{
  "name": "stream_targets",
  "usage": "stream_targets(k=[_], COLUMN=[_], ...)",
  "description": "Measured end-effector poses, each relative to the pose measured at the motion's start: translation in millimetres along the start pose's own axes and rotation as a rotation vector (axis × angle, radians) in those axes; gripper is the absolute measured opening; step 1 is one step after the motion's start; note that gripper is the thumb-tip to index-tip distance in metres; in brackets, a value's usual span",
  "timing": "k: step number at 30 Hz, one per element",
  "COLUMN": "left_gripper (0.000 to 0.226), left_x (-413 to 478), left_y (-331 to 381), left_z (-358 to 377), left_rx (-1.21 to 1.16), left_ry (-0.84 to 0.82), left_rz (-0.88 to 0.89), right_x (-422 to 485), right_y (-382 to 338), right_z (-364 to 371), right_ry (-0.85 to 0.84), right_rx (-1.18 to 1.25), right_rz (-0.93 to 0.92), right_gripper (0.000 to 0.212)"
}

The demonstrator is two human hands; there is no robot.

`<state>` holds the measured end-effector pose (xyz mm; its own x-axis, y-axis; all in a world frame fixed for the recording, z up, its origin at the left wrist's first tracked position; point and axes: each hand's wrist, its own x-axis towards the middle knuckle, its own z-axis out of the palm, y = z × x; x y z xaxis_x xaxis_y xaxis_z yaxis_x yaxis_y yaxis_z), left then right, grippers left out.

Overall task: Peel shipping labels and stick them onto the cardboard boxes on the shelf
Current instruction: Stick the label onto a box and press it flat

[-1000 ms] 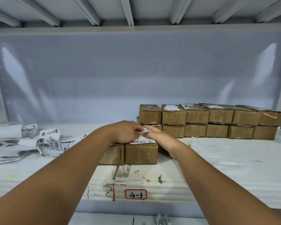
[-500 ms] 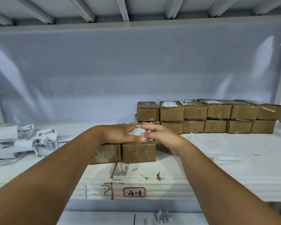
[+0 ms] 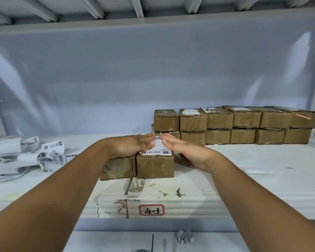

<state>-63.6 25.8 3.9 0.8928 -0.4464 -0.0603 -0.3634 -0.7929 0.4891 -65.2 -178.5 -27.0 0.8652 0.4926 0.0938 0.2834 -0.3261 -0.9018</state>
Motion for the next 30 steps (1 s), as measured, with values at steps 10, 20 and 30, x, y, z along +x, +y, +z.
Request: stream_targets(k=[10, 20, 30], left_gripper=[0.026, 0.036, 0.109], left_x=[-2.6, 0.2, 0.7], left_y=[-5.4, -7.7, -3.1], left_z=[-0.6, 1.7, -4.3], left_rx=[-0.182, -0.063, 0.082], left_ry=[0.196, 0.149, -0.074], left_rz=[-0.018, -0.016, -0.004], right_x=[6.0, 4.4, 2.5], right_y=[3.8, 1.8, 2.2], right_z=[5.2, 6.0, 3.3], right_ry=[0.119, 0.132, 0.041], right_rx=[-0.009, -0.041, -0.067], right_rz=[-0.042, -0.054, -0.024], right_gripper=[0.044, 0.044, 0.063])
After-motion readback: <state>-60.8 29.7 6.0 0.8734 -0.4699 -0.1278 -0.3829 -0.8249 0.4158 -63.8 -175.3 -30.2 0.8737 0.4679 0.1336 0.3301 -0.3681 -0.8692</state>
